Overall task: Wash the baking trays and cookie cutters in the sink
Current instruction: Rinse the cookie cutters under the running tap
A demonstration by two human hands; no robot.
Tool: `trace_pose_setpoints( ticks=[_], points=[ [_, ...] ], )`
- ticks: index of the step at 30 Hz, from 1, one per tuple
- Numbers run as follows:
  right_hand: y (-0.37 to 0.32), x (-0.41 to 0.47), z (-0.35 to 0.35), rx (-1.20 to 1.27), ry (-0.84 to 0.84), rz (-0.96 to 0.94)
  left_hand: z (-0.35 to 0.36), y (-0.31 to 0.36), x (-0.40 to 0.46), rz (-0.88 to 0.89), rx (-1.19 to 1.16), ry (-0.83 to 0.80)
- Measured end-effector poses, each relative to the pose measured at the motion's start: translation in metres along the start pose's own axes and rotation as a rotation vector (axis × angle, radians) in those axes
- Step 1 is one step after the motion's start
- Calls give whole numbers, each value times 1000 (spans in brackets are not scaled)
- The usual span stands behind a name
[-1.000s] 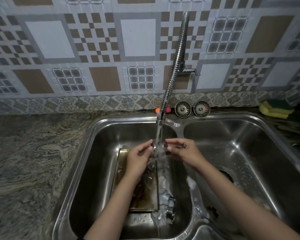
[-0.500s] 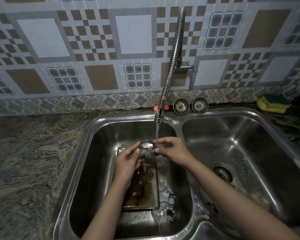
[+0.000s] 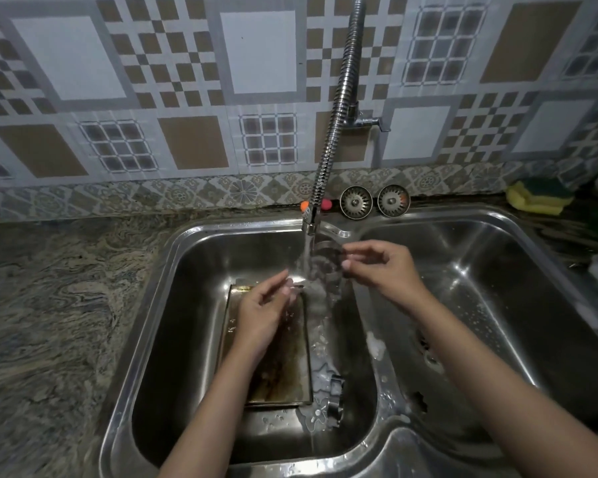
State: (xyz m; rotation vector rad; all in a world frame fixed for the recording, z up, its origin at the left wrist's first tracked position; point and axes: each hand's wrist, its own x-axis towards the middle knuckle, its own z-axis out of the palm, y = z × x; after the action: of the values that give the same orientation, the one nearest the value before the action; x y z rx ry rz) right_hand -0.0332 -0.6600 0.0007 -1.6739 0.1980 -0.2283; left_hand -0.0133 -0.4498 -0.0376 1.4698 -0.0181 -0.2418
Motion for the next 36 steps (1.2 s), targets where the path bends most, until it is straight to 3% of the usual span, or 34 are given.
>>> trace_pose_setpoints(
  ticks=[6,9,14,19,25,32,36],
  points=[
    [10,-38,-87,-101,108,97,2,-44,-17,-121,635,-343],
    [49,-50,-120,-369,111,263,9,-69,-24,-126,968,-583],
    [123,-71,-122,-808,-148,524,30,-103,-19,20,1320,-775],
    [144,-79,-102,-915,-379,597,43,-120,-16,184,1618,-951],
    [137,-69,-104,-981,-412,601,40,-129,-15,302,1617,-865],
    [97,-58,-99,-678,-52,285,20,-112,-16,176,1044,-623],
    [57,-60,-65,-435,3,154,16,-92,-19,6,686,-406]
  ],
)
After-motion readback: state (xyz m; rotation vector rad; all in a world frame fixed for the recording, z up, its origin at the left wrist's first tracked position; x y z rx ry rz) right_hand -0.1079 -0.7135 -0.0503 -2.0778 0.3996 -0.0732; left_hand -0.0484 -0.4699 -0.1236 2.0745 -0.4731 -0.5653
